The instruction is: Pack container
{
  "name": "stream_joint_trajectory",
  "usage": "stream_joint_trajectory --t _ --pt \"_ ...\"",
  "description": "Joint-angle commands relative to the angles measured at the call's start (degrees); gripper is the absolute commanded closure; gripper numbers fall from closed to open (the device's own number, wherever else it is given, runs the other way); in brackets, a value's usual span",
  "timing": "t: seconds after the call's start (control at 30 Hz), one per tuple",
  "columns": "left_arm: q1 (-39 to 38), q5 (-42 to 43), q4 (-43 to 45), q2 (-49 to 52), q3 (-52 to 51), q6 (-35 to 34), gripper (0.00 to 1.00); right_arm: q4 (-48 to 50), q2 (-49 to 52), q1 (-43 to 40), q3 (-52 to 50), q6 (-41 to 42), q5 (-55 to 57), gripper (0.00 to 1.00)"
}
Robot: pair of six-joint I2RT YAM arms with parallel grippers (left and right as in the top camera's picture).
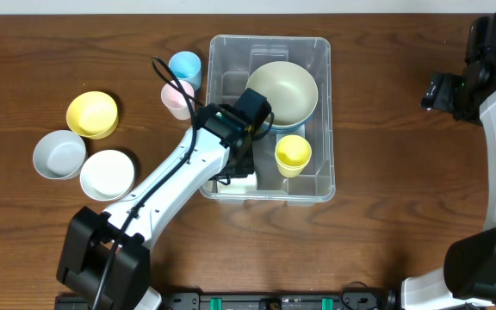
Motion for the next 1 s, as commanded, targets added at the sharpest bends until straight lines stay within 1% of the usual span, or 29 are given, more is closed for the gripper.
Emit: stream_joint_trajectory --t 0.0,0.13,0.3,0.53,0.83,0.97 --pt "0.3 -1.9 -0.5 -0.3 -0.5 -5.5 0.64 0.0 -0.9 -0.3 0.8 0.9 0.0 0.01" --pt "0.2 -2.2 -0.5 -0.3 -0.7 -7.3 0.64 0.0 -0.9 -0.3 0.8 0.9 0.0 0.01" --pt "0.3 -2.2 -0.5 -0.2 -0.8 -7.3 0.64 0.0 -0.9 -0.3 0.8 0.9 0.0 0.01" --pt "0.6 -2.1 1.7 -0.2 -4.0 -8.5 0.64 0.0 -0.9 -0.3 0.8 0.9 0.0 0.01" --pt "1.9 -1.9 3.1 -0.2 -5.4 -7.0 0.64 0.0 -0.9 -0.3 0.8 0.9 0.0 0.01" --pt "1.9 0.1 3.8 -0.2 -5.5 -5.9 0.64 0.0 -0.9 -0.3 0.8 0.9 0.0 0.01"
